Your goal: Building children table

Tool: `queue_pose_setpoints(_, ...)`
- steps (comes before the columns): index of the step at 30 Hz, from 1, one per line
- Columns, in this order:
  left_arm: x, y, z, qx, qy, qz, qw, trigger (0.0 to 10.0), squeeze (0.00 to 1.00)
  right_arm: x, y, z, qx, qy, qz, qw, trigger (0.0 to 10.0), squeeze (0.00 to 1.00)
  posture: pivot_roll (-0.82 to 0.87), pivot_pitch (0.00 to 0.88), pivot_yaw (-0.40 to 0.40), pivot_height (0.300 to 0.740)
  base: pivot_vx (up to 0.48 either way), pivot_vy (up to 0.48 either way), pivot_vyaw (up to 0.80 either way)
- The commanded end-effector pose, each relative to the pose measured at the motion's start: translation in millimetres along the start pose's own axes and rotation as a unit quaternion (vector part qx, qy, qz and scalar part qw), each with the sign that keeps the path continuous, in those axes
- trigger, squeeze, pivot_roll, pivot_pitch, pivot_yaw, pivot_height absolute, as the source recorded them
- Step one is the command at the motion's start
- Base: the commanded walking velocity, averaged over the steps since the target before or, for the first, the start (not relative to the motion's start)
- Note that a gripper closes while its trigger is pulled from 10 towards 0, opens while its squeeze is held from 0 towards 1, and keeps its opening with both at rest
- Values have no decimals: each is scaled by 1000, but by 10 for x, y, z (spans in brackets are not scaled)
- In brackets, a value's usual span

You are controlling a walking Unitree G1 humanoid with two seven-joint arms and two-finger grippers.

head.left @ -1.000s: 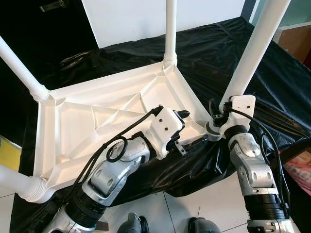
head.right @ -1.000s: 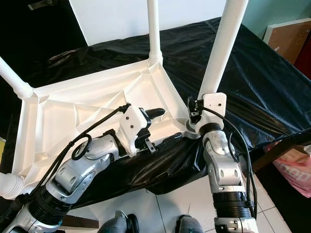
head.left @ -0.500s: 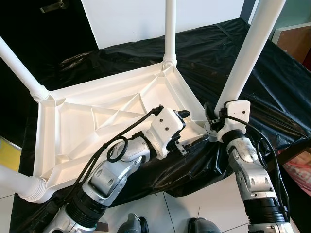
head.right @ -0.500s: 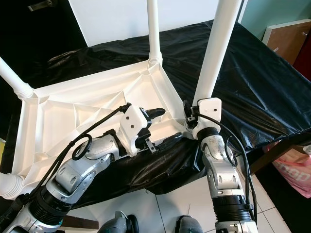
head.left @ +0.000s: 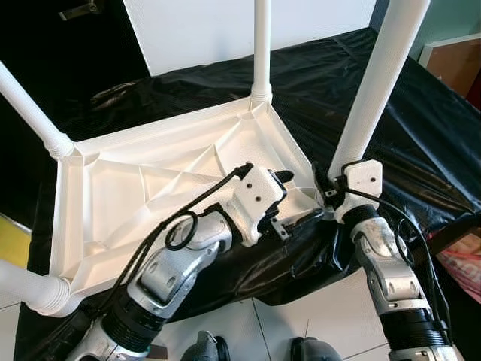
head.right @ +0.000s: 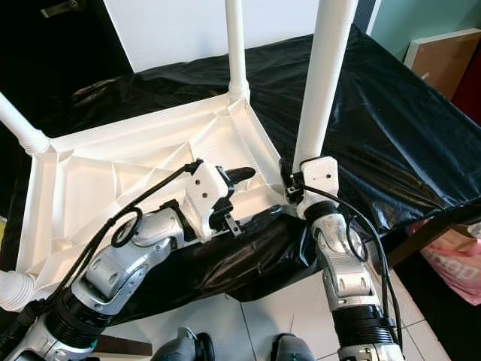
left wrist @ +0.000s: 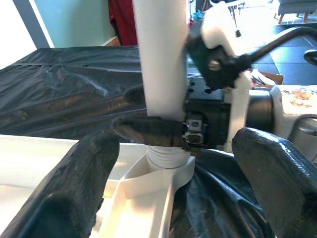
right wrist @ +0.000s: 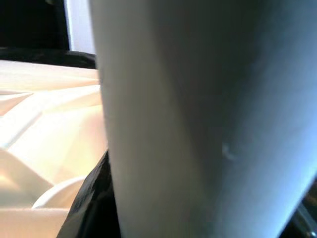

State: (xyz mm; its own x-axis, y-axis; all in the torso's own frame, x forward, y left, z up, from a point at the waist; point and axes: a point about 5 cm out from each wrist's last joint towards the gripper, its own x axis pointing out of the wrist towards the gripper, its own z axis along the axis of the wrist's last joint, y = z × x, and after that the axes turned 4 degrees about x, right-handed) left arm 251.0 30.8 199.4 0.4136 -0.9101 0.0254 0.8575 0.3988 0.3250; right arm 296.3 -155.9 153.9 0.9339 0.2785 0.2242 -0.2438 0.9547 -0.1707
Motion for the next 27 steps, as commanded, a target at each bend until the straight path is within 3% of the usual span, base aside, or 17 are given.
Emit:
queue_pose_setpoints(1,-13,-30,62,8,-9,-34,999,10000,0,-92,105,-195,9,34,33,999,10000,0,-53,132,72,740,0,0,0)
queue_pose_setpoints(10,-24,-19,78,7,-10,-34,999,10000,0,-134,100,-226,31,18,44,998,10000,0,-51,131,77,740,0,0,0)
queue_pose_setpoints(20,-25,-17,91,7,-11,-38,999,10000,0,-16,-3,-272,63,70,11,996,10000,0,-53,122,82,740,0,0,0)
queue_pose_setpoints(27,-24,-24,98,5,-12,-40,999,10000,0,55,37,-226,86,104,46,990,10000,0,-53,121,79,740,0,0,0)
